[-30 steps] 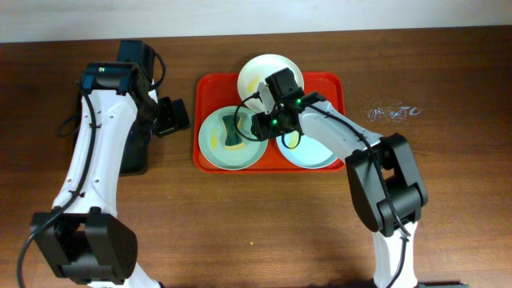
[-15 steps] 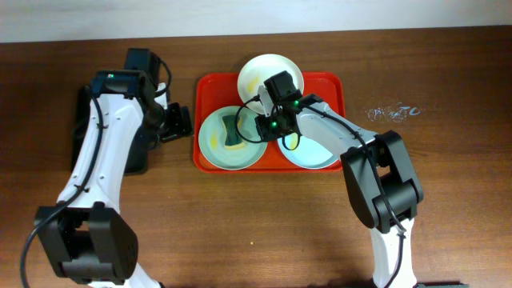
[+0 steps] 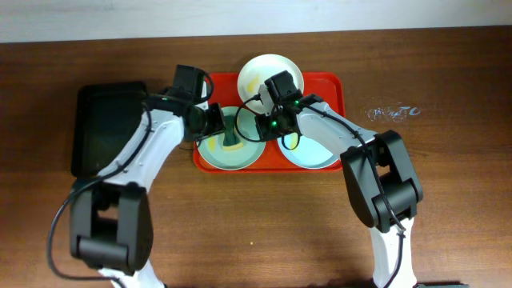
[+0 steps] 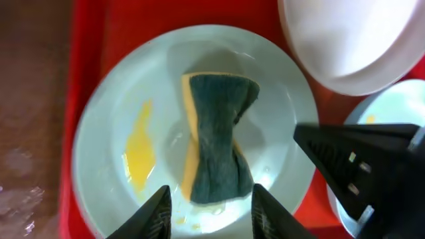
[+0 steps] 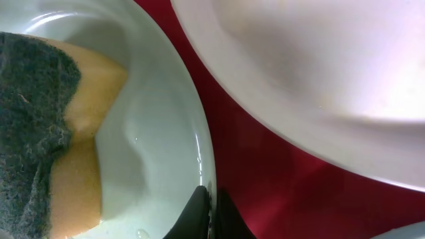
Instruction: Clean dirty plates on tray and stack at the side
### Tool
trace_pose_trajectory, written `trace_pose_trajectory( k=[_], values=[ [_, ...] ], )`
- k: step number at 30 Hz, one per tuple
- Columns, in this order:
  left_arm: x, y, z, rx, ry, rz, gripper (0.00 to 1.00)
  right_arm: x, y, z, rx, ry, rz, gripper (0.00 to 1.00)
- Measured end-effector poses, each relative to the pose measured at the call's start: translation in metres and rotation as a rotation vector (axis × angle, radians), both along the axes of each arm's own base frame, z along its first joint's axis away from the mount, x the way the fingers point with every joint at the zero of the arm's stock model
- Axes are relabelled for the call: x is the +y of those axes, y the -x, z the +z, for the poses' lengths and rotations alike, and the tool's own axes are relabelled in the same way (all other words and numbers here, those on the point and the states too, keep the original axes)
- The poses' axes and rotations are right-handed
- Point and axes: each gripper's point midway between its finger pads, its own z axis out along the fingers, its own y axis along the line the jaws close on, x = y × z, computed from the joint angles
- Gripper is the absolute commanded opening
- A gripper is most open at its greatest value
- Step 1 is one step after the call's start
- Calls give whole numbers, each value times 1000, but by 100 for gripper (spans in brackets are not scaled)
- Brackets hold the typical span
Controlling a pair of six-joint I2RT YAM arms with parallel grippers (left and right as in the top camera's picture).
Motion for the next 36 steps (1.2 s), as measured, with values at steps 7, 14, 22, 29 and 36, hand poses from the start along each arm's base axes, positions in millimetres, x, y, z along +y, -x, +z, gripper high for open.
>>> trace_pose_trajectory(
  k=[7,14,22,29,36],
  values=[
    [-29,-5,-47,29,-6,-55,31,0,0,0,0,0,1,5],
    [-13,-10,-55,12,-109,-11,0,0,0,0,0,0,1,5],
    [42,-7,-54,14,-409,82,0,1,2,0,7,-6,9,8],
    [7,-5,-30,14,-198,35,0,1,2,0,8,-7,9,8],
    [13,-3,-63,92,-251,54,0,2,2,0,8,-9,10,8]
  ],
)
